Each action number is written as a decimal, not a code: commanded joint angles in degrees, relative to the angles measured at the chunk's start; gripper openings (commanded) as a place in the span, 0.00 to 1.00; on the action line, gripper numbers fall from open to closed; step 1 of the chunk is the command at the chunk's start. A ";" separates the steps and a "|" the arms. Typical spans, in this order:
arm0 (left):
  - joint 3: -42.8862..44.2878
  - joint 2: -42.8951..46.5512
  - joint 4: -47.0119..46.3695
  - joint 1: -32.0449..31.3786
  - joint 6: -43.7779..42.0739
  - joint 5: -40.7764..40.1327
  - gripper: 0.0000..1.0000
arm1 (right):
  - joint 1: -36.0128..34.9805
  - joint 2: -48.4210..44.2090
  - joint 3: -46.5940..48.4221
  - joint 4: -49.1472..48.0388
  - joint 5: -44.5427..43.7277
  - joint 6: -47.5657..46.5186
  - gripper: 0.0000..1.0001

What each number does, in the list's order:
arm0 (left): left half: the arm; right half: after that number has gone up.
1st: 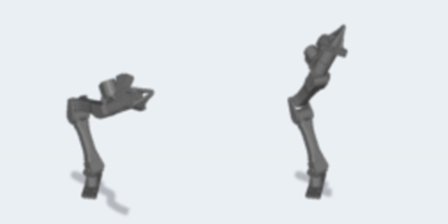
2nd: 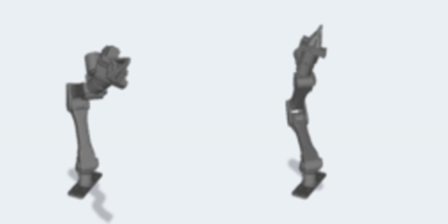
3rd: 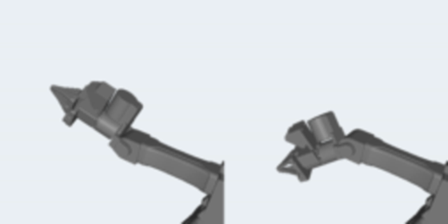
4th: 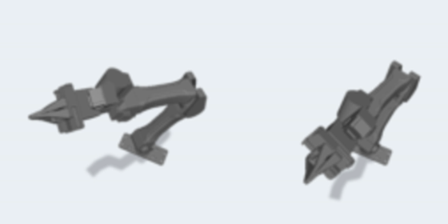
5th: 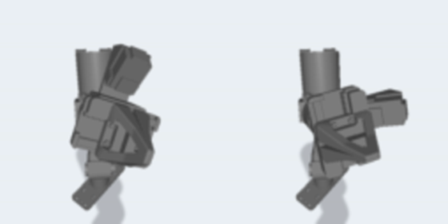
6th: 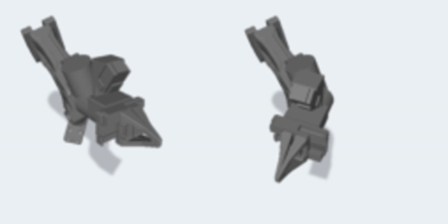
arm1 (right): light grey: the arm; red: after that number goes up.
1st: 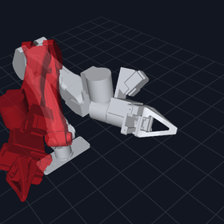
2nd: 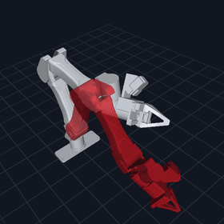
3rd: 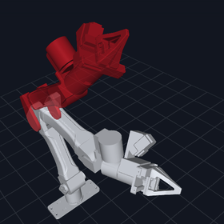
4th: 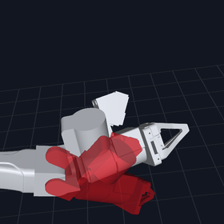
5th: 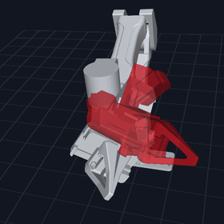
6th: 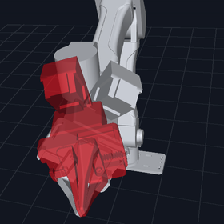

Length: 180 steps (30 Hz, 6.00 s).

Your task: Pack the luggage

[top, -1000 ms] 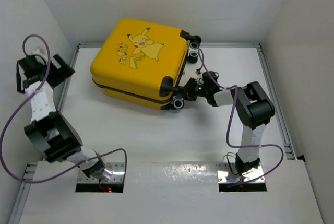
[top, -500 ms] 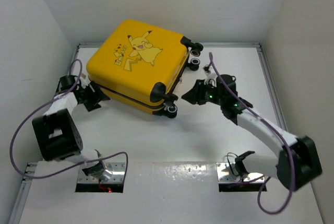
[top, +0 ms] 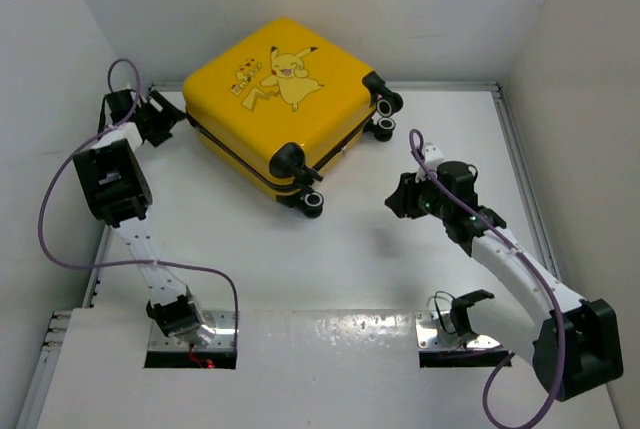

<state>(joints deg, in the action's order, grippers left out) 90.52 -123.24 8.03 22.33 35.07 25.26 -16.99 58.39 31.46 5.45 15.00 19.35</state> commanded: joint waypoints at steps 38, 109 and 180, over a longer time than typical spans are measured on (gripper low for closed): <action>-19.15 36.76 13.68 1.67 -24.95 -9.08 0.85 | 19.11 90.75 75.82 -35.53 26.13 29.32 0.68; -35.15 62.94 22.38 4.57 -33.84 -4.08 0.99 | -9.38 46.67 61.75 24.34 -4.57 -6.36 0.17; -33.57 58.12 19.13 8.96 -28.57 2.17 0.94 | -1.38 47.89 33.15 -14.51 1.87 16.87 0.58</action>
<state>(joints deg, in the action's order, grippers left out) 54.70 -64.97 27.83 30.59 5.39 27.70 -19.81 112.07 62.43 -1.54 15.03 38.54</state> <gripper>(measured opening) 0.940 0.548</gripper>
